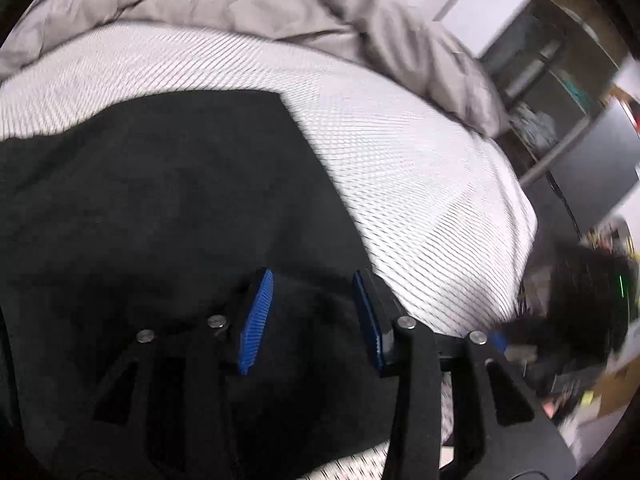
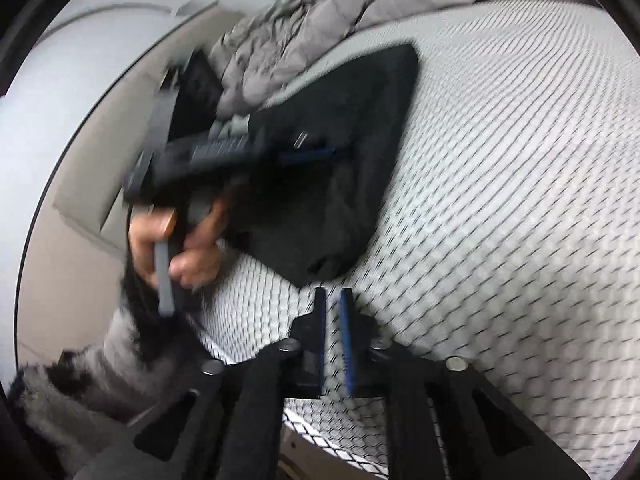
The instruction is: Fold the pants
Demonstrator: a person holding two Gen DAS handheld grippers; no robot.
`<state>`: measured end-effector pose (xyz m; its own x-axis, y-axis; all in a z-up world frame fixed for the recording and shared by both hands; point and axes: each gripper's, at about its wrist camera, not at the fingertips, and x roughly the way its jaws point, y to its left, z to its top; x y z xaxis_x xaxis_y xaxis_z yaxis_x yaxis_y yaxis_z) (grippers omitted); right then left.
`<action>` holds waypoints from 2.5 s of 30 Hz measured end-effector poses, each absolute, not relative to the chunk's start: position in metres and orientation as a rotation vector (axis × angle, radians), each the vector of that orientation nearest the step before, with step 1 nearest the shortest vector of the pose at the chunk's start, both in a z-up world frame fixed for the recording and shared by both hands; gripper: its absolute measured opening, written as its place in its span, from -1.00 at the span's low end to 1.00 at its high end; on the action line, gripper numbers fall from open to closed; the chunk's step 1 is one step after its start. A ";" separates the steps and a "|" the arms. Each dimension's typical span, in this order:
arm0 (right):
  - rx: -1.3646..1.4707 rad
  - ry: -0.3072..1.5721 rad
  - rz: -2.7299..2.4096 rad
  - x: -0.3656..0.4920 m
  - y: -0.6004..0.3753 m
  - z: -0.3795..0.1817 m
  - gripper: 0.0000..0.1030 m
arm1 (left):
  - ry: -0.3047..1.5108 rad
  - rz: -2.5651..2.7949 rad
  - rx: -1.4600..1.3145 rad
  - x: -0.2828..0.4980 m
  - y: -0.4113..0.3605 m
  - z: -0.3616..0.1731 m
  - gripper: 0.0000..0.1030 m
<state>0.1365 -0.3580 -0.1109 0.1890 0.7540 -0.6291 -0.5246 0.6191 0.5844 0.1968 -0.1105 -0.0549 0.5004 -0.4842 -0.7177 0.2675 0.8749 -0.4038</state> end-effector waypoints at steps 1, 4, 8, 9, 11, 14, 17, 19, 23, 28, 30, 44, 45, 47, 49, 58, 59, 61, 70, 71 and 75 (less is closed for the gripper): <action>0.293 1.015 0.886 0.142 -0.362 -0.106 -0.46 | 0.929 -0.471 -0.227 0.187 -0.112 -0.051 -0.14; 0.371 0.998 0.867 0.151 -0.368 -0.101 -0.33 | 0.914 -0.475 -0.180 0.173 -0.116 -0.049 -0.09; 0.355 1.048 0.871 0.158 -0.345 -0.114 -0.72 | 0.943 -0.422 -0.196 0.177 -0.106 -0.058 -0.09; 0.346 1.068 0.889 0.160 -0.341 -0.118 -0.80 | 0.946 -0.404 -0.196 0.175 -0.102 -0.061 -0.09; 0.321 1.075 0.905 0.156 -0.341 -0.117 -0.82 | 0.939 -0.385 -0.203 0.173 -0.093 -0.061 -0.09; 0.249 1.062 0.918 0.140 -0.351 -0.109 -0.81 | 0.909 -0.398 -0.208 0.166 -0.092 -0.055 -0.09; 0.320 0.974 0.877 0.143 -0.375 -0.097 -0.34 | 0.894 -0.478 -0.140 0.152 -0.123 -0.055 0.00; 0.365 0.951 0.832 0.154 -0.380 -0.093 -0.33 | 0.906 -0.512 -0.031 0.144 -0.148 -0.063 0.02; 0.383 1.020 0.818 0.174 -0.364 -0.102 -0.33 | 0.897 -0.437 0.157 0.131 -0.175 -0.084 0.03; 0.218 1.097 0.836 0.196 -0.318 -0.119 -0.25 | 0.943 -0.468 0.077 0.133 -0.161 -0.085 0.03; 0.173 1.100 0.847 0.212 -0.302 -0.123 -0.41 | 0.940 -0.463 0.083 0.131 -0.163 -0.087 0.03; 0.281 1.036 0.686 0.401 -0.249 -0.110 -0.54 | 0.962 -0.511 0.088 0.136 -0.162 -0.086 0.04; 0.279 1.042 0.685 0.407 -0.244 -0.107 -0.50 | 0.962 -0.521 0.074 0.136 -0.161 -0.085 0.04; 0.271 1.059 0.669 0.409 -0.239 -0.102 -0.47 | 0.957 -0.554 0.023 0.139 -0.153 -0.079 0.06; 0.301 1.032 0.654 0.386 -0.261 -0.091 -0.34 | 0.952 -0.576 -0.038 0.138 -0.139 -0.070 0.06; 0.533 1.032 0.735 0.236 -0.347 -0.117 0.03 | 0.816 -0.374 -0.196 0.138 -0.038 -0.043 0.22; 0.560 1.032 0.783 0.230 -0.342 -0.119 -0.09 | 0.818 -0.330 -0.210 0.137 -0.026 -0.046 0.22; 0.509 1.019 0.765 0.221 -0.329 -0.120 -0.37 | 0.824 -0.295 -0.221 0.135 -0.009 -0.049 0.22; 0.273 0.922 0.606 0.218 -0.307 -0.085 -0.70 | 0.758 -0.291 -0.106 0.109 0.014 -0.047 0.23; 0.230 0.889 0.591 0.210 -0.304 -0.079 -0.69 | 0.752 -0.313 -0.072 0.108 0.005 -0.047 0.23; 0.053 0.777 0.606 0.173 -0.282 -0.063 -0.40 | 0.822 -0.411 0.031 0.120 -0.029 -0.064 0.23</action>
